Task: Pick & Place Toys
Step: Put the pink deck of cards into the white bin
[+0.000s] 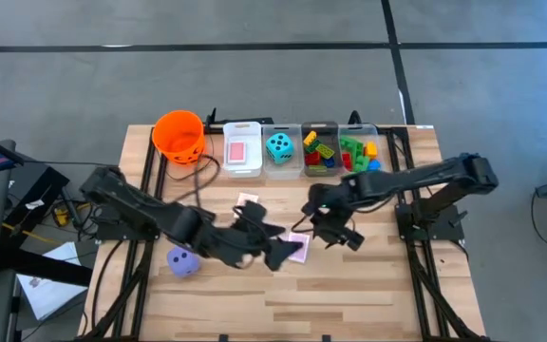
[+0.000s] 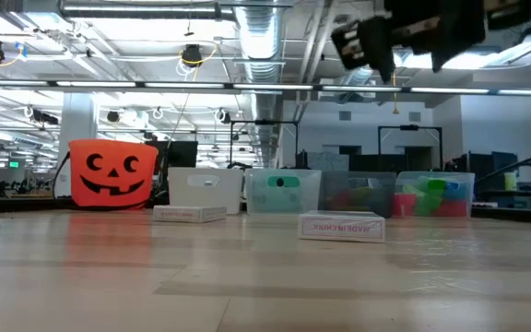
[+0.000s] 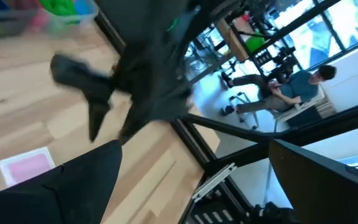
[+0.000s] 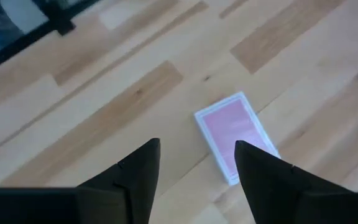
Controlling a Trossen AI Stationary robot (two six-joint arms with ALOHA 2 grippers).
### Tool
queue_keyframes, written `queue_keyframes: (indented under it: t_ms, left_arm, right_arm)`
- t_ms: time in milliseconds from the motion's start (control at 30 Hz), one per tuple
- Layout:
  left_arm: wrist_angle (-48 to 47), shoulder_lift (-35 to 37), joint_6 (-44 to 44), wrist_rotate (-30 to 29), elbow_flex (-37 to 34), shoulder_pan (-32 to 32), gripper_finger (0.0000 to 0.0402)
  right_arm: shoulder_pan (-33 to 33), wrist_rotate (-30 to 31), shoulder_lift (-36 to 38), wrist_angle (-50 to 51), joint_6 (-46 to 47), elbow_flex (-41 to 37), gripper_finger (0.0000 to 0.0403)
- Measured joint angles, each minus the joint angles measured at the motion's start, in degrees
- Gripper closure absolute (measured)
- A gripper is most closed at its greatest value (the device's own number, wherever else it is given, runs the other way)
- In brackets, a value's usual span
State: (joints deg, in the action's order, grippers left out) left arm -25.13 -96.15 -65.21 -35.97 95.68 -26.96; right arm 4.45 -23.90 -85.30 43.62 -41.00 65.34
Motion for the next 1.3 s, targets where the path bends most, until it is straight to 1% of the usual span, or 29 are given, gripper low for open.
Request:
queue_keyframes:
  t_ms: [133, 233, 333, 467, 600, 667, 733, 767, 800, 900, 967, 1033, 1133, 1200, 1300]
  left_arm:
    - [-4.9, 4.1, 0.0, -0.3, 0.0, -0.5, 0.0012]
    - [-7.7, 6.5, 0.1, -1.5, 0.0, -0.8, 0.0018]
    - [-8.8, 8.2, 1.6, -2.1, 0.0, -1.3, 0.0024]
    - [-8.4, 8.8, 3.7, -2.2, 0.0, -1.3, 0.0029]
    - [-8.8, 9.1, 4.7, -2.0, 0.0, -1.3, 0.0034]
    - [-9.2, 9.1, 4.9, -1.6, 0.0, -1.3, 0.0034]
    - [-9.9, 9.1, 4.9, -1.4, -0.1, -1.3, 0.0034]
    - [-10.0, 9.1, 5.0, -1.3, -0.1, -1.3, 0.0033]
    - [-9.9, 9.1, 5.0, -1.3, -0.1, -1.3, 0.0033]
    - [-10.1, 9.1, 5.0, -1.2, -0.1, -1.3, 0.0033]
    - [-10.0, 9.1, 5.0, -1.2, -0.1, -1.3, 0.0033]
    - [-10.1, 9.1, 5.2, -1.2, -0.1, -1.3, 0.0033]
    - [-10.0, 9.1, 5.2, -1.2, -0.1, -1.3, 0.0033]
    - [-10.0, 9.1, 5.2, -1.2, -0.1, -1.3, 0.0033]
    - [-9.9, 9.1, 5.2, -1.2, -0.1, -1.3, 0.0033]
  right_arm:
    - [-0.8, -0.1, -4.1, -0.9, -1.2, 0.0, 0.0175]
    - [-0.8, -1.8, -6.2, -1.3, -4.1, 0.0, 0.0142]
    - [-0.6, -3.3, -8.3, -4.0, -4.2, 0.1, 0.0104]
    - [-0.2, -2.3, -10.5, -8.7, -5.6, 0.1, 0.0052]
    - [0.4, 0.8, -12.6, -14.6, -6.6, 0.3, 0.0012]
    - [0.6, 1.9, -12.8, -15.0, -8.5, 0.4, 0.0006]
    - [0.8, 3.0, -14.3, -17.5, -10.6, 1.2, 0.0008]
    - [0.8, 3.5, -14.6, -17.2, -11.5, 1.1, 0.001]
    - [0.9, 3.7, -14.6, -16.0, -11.9, 0.9, 0.0012]
    - [1.2, 3.8, -16.1, -17.9, -13.0, 1.3, 0.0012]
    - [1.2, 5.6, -16.5, -15.5, -13.8, 0.7, 0.0011]
    - [1.2, 6.0, -17.9, -17.8, -15.2, 1.2, 0.001]
    - [1.2, 6.8, -18.4, -17.5, -16.1, 0.9, 0.0009]
    - [1.2, 7.5, -19.7, -21.1, -16.3, 1.2, 0.0009]
    - [1.1, 7.7, -20.2, -19.6, -16.7, 1.2, 0.0009]
